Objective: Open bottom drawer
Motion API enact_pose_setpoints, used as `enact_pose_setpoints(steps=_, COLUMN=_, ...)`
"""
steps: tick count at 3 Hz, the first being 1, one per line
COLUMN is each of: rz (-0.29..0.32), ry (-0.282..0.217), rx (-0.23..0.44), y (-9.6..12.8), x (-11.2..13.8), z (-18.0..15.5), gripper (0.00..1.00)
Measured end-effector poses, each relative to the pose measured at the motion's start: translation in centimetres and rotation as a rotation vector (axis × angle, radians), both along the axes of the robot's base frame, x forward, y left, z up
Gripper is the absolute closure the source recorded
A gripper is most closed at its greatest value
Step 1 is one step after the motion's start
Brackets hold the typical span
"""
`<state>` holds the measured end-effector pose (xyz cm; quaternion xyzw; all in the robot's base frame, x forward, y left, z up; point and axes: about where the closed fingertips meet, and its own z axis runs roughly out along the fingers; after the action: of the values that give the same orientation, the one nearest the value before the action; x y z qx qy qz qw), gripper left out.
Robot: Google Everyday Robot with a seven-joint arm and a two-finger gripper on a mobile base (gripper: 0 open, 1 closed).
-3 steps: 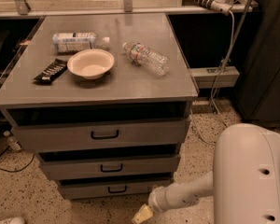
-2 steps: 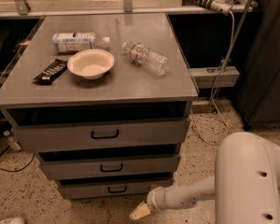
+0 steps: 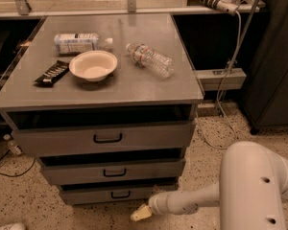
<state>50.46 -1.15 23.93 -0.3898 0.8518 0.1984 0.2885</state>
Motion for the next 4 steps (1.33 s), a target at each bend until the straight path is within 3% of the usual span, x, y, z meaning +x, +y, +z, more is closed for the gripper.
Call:
enact_pose_setpoints(steps=2, rz=-0.080, ry=-0.064, rx=0.025, y=0.2, x=3.6, z=-1.8, gripper=0.00)
enact_pose_setpoints(steps=4, rz=-0.073, ry=-0.105, rx=0.017, y=0.1, x=5.6, z=-2.8, gripper=0.00)
